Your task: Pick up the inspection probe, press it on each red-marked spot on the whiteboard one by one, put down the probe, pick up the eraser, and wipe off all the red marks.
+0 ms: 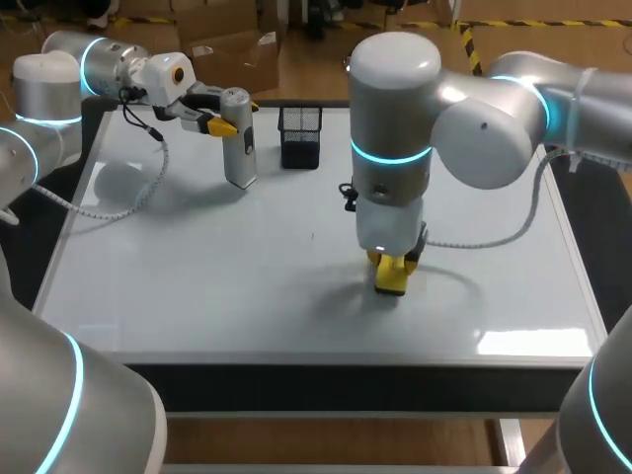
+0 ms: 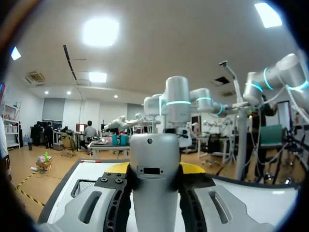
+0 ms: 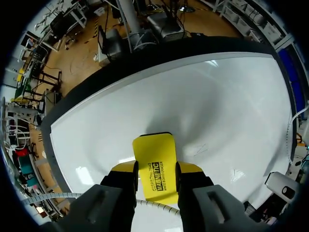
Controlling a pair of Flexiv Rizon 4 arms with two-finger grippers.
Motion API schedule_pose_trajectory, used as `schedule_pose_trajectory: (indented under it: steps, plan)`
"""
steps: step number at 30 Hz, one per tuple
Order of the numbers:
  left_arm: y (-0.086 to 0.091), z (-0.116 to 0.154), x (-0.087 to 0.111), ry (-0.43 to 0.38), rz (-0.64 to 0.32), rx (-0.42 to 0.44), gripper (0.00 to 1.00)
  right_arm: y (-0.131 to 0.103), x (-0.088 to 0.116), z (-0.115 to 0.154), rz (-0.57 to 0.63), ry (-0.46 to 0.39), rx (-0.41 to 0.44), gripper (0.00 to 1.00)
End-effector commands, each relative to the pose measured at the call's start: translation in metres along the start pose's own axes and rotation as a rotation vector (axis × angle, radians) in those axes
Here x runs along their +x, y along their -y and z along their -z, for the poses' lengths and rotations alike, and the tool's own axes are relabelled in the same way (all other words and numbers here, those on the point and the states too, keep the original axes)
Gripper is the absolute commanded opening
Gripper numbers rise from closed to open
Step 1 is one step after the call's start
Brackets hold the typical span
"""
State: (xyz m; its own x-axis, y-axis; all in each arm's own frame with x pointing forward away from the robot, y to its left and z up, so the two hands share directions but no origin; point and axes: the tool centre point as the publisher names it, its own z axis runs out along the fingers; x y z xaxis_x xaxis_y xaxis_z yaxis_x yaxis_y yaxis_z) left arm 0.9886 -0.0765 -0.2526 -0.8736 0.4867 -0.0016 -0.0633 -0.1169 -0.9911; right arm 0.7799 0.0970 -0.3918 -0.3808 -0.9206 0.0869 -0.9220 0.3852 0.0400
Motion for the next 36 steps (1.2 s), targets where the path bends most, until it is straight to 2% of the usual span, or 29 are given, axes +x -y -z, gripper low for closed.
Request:
schedule_pose_trajectory:
  steps: [1, 5, 26, 31, 36]
  plan:
    - [-0.001, 0.005, -0.006, -0.173, 0.003, 0.007, 0.00, 0.004, 0.014, 0.018, 0.016, 0.006, 0.012, 0.00]
    - [-0.001, 0.005, -0.006, -0.173, 0.003, 0.007, 0.00, 0.005, 0.013, 0.030, 0.049, -0.002, 0.029, 0.00]
    - [-0.001, 0.005, -0.006, -0.173, 0.003, 0.007, 0.00, 0.005, 0.013, 0.030, 0.049, -0.002, 0.029, 0.00]
    - [-0.001, 0.005, -0.006, -0.173, 0.003, 0.007, 0.00, 0.031, 0.003, 0.037, 0.094, 0.004, 0.044, 0.00]
    - [-0.001, 0.005, -0.006, -0.173, 0.003, 0.007, 0.00, 0.066, -0.013, 0.031, 0.124, 0.025, 0.027, 0.00]
